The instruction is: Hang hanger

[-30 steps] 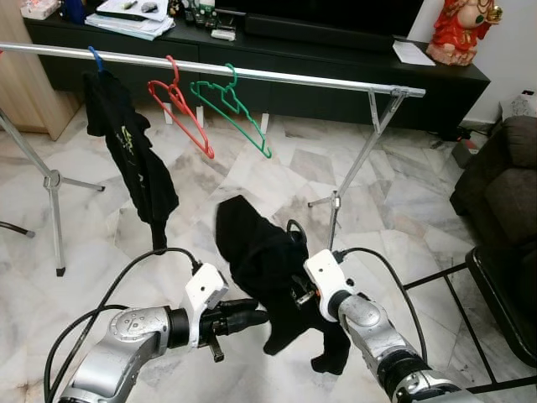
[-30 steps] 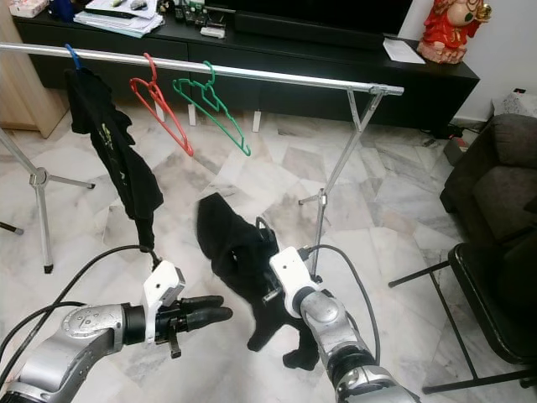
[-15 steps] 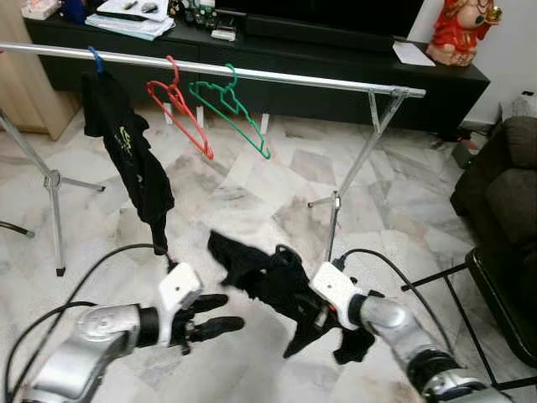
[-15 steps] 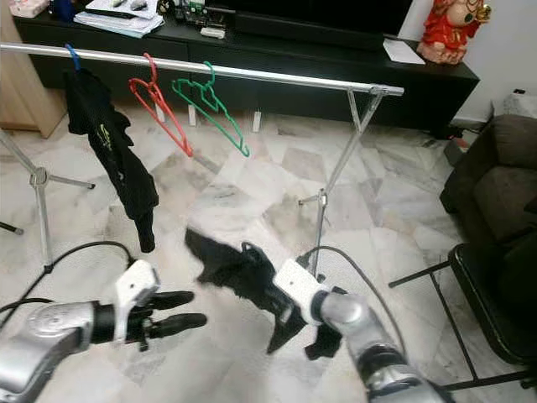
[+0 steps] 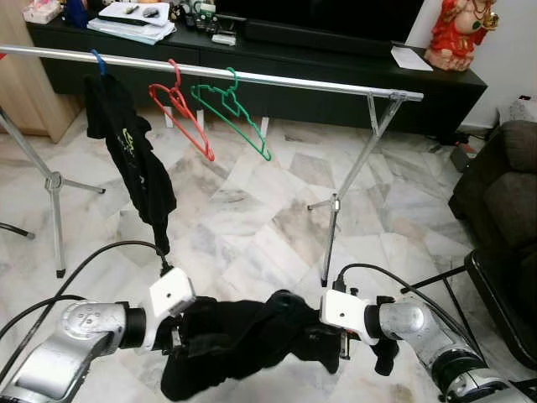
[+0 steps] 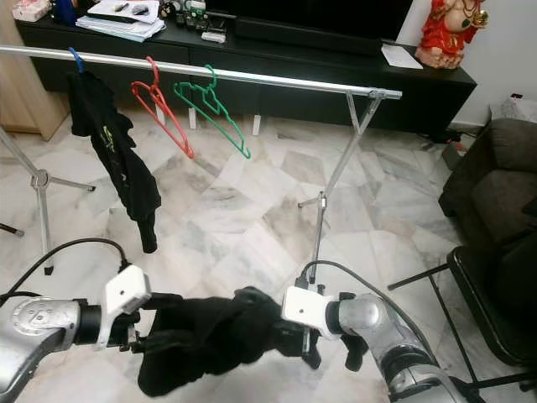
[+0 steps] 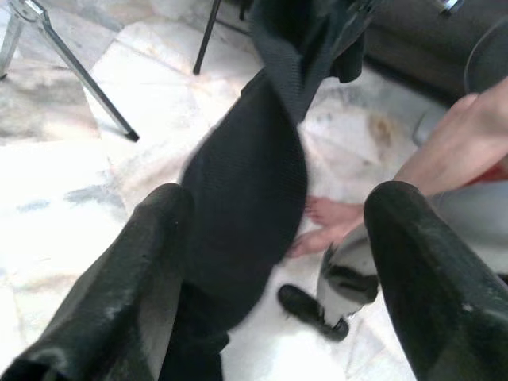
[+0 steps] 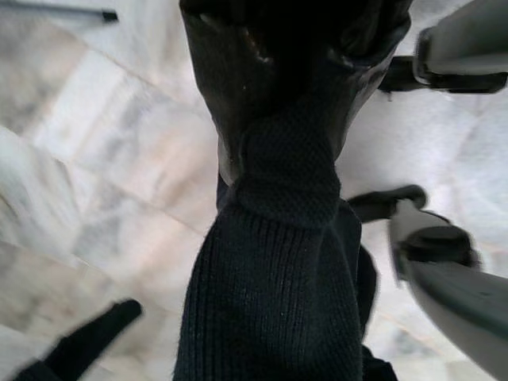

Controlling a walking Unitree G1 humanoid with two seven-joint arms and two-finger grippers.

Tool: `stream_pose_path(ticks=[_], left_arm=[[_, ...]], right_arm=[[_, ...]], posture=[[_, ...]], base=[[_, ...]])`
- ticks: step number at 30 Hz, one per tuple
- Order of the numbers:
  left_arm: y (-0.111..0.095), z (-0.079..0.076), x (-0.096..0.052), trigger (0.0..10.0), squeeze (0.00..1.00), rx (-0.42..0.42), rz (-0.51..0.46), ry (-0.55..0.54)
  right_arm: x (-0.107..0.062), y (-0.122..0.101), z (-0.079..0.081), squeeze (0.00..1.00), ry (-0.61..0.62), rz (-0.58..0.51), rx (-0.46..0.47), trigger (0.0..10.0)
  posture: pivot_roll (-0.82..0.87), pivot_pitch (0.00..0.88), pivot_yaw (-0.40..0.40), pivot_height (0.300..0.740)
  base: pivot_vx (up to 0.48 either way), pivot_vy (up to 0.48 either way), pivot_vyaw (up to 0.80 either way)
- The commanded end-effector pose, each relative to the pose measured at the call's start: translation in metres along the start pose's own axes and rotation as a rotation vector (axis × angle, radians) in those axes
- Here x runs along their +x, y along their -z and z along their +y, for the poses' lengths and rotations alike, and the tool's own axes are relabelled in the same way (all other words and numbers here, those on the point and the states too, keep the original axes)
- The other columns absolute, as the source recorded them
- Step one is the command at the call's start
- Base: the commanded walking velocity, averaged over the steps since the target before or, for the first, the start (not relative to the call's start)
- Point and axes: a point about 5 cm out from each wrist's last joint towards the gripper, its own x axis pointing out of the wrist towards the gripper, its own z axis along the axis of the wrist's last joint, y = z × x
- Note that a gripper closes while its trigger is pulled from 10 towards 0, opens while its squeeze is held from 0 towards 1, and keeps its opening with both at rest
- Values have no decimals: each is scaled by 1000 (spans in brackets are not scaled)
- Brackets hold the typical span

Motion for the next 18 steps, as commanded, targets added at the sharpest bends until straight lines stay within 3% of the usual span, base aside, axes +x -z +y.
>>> stream_pose_path(ticks=[1,5,6,18], left_arm=[[0,0,5,10000,1000,24,17,3],[-3,8,16,10000,1000,64,1,-51],[-3,10,18,10000,0,66,-2,-59],[2,8,28,10000,0,58,-2,1]], right_arm=[[-2,-7,-4,0,-9,-32,-35,0],[0,-15,-5,0,-43,-68,-58,0],[0,-15,-5,0,-46,-71,-62,0],[-1,-23,-8,0,-65,-104,-90,0]], posture=[[49,113,-120,740],[43,124,-124,740],[43,124,-124,740],[34,142,-129,740]], base=[[0,0,0],[0,0,0],[0,0,0],[0,0,0]])
